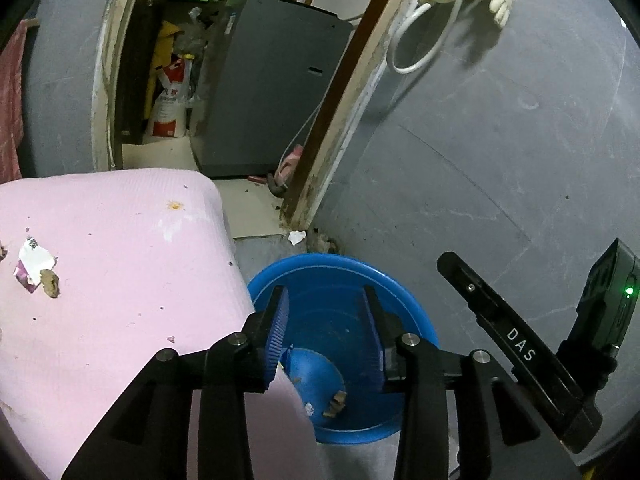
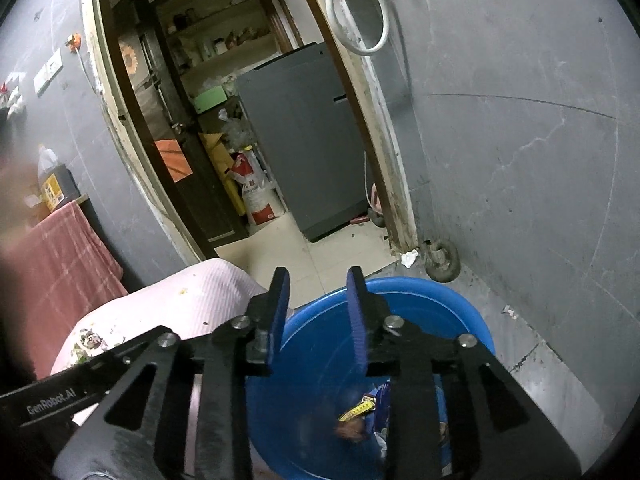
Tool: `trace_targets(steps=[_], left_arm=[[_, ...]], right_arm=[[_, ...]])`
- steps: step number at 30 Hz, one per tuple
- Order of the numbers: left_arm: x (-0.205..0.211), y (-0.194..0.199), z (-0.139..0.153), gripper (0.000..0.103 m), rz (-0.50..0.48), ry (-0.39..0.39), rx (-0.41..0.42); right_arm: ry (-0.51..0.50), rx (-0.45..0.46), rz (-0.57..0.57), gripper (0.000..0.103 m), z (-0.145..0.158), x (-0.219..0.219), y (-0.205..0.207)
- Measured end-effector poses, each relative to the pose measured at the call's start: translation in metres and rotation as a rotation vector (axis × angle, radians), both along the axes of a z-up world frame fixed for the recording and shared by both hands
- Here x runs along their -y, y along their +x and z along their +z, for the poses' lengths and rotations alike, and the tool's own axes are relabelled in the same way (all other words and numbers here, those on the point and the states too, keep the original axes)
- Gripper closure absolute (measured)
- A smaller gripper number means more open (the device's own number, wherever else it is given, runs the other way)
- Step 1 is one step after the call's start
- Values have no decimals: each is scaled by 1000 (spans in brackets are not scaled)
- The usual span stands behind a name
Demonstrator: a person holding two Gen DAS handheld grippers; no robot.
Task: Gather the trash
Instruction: 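Carry the red wrapper over the blue basin and open the left tool, then move both open tools back over the pink cushion toward the remaining trash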
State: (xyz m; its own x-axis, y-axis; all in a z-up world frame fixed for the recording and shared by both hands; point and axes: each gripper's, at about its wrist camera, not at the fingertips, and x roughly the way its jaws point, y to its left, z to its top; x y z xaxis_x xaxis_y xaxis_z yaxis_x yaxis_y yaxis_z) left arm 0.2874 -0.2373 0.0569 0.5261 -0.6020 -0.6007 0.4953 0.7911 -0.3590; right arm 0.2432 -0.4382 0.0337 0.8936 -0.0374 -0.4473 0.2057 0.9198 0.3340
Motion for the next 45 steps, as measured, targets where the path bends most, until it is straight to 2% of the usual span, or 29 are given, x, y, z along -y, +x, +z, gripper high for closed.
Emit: trace_targets(steps=[2,4,6,8,10,13,16,17,18,27,35,40,45], left_arm=[[-6,-2,2,66,13,-7,14],[-15,-4,4,57,34,-35,22],[-24,-5,7,49,73,-63,30],[-34,-6,12,46,113,-75,41],[-43,-8,18,40,153,-76,63],[-61,-16,31,22,224,-88,129],[-81,-25,43,11,272,-105,188],[-88,-28,47,5,291,-104,206],[-94,-31,50,4,312,-103,224],[-141,-54,68,3,460,-43,370],[-178,-63,58,2,533,17,403],[-206,-72,56,3,581,42,440],[-228,-76,52,3,625,85,463]], right_arm=[[-1,10,0,66,1,-1,-1],[-3,48,-4,56,6,-3,-5],[-20,96,-13,36,12,-6,-12],[-39,144,-19,28,17,-11,-18],[-56,185,-15,22,22,-15,-24],[-87,254,-4,13,30,-26,-32],[-110,327,15,1,37,-38,-40],[-111,351,23,0,39,-42,-43],[-114,370,30,0,42,-46,-45],[-163,461,113,0,55,-90,-50],[-141,464,206,0,55,-127,-41],[-180,499,245,0,56,-152,-41],[-232,497,303,0,55,-182,-32]])
